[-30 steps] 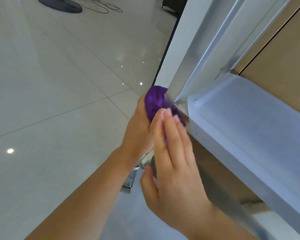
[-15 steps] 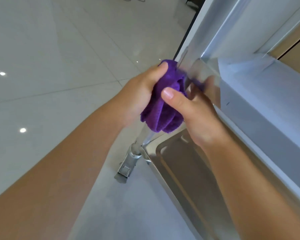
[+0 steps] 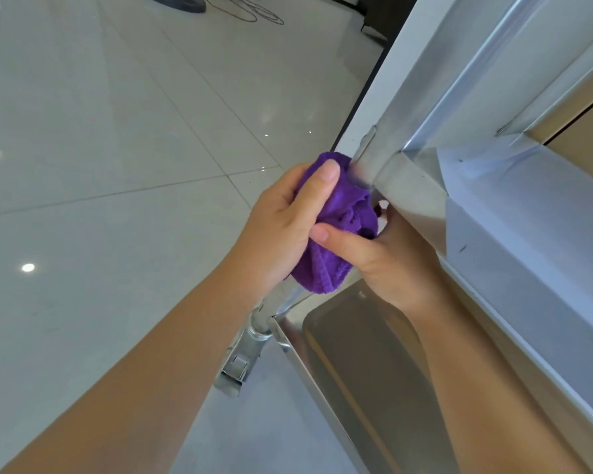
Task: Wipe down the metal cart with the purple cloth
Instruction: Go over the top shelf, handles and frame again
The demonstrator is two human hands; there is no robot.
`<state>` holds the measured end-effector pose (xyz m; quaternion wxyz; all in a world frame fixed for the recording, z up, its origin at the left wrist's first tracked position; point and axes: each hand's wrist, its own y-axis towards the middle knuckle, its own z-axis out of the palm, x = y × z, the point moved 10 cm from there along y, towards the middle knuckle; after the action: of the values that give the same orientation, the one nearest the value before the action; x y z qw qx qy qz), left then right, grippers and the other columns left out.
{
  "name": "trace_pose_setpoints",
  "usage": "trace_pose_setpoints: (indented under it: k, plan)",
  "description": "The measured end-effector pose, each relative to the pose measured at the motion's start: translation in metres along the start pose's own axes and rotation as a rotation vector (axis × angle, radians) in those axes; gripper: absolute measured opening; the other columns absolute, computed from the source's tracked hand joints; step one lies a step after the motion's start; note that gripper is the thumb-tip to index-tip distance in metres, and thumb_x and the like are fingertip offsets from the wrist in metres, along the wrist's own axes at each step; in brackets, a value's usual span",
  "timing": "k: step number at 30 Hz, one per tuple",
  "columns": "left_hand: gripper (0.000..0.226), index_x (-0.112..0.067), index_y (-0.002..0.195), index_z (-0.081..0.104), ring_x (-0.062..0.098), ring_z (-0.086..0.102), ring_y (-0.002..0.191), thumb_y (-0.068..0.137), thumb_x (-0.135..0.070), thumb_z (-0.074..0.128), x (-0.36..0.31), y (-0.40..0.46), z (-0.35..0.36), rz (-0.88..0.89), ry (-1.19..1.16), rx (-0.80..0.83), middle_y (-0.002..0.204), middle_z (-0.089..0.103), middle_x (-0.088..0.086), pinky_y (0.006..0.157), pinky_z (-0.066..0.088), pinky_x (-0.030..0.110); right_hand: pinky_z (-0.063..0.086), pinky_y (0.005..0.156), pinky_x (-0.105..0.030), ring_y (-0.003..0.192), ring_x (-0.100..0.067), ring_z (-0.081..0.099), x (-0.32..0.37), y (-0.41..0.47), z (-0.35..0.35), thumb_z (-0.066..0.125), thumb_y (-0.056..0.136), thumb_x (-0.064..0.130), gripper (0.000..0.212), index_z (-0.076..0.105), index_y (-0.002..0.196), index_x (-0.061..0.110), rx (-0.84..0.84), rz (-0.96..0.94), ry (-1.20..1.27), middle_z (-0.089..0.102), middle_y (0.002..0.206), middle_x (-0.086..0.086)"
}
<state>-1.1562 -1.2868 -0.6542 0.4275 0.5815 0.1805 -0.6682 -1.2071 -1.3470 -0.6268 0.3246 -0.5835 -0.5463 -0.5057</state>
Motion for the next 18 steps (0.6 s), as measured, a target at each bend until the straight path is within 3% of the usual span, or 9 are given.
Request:
trace_pose_setpoints:
  k: [3,6,11,14,18]
  plan:
    - [0.051,-0.011,0.097,0.063,0.023,0.065,0.089,0.087,-0.056,0.042,0.011,0.000,-0.003,0.000,-0.028,-0.107,0.094,0.068,0.013,0.081,0.054,0.030,0.048,0.074,-0.008,0.085,0.006,0.065,0.003,-0.010,-0.004,0.071,0.074,0.007,0.033,0.060,0.092,0.033,-0.070,-0.003,-0.042,0.070,0.082,0.024]
    - [0.052,-0.003,0.084,0.058,0.012,0.061,0.072,0.087,-0.052,0.039,0.011,-0.004,-0.009,0.075,-0.014,-0.243,0.076,0.062,0.009,0.067,0.049,0.017,0.050,0.075,-0.013,0.077,0.010,0.064,-0.008,-0.023,-0.010,0.075,0.073,0.023,0.021,0.065,0.075,0.042,-0.172,0.046,-0.158,0.067,0.076,0.030]
    - [0.046,-0.013,0.064,0.049,0.012,0.050,0.062,0.087,-0.051,0.034,0.037,-0.010,-0.016,0.048,-0.083,-0.346,0.062,0.052,-0.001,0.060,0.043,0.024,0.046,0.061,-0.008,0.066,0.005,0.062,-0.020,-0.035,-0.019,0.080,0.071,0.017,0.030,0.055,0.078,0.034,-0.378,-0.055,-0.221,0.065,0.070,0.024]
    - [0.049,-0.021,0.061,0.056,0.014,0.052,0.062,0.088,-0.054,0.035,0.081,-0.021,-0.026,-0.080,-0.078,-0.352,0.059,0.055,-0.002,0.061,0.044,0.029,0.045,0.056,-0.008,0.063,0.002,0.061,-0.061,-0.044,-0.006,0.079,0.070,0.024,0.029,0.053,0.082,0.032,-0.361,0.057,-0.280,0.063,0.069,0.023]
    - [0.058,0.002,0.075,0.056,0.015,0.054,0.065,0.098,-0.045,0.031,0.132,-0.038,-0.036,-0.245,-0.063,-0.328,0.068,0.058,0.011,0.061,0.046,0.022,0.053,0.063,-0.018,0.069,-0.005,0.064,-0.111,-0.052,0.007,0.078,0.072,0.023,0.028,0.055,0.084,0.034,-0.341,0.186,-0.282,0.064,0.071,0.012]
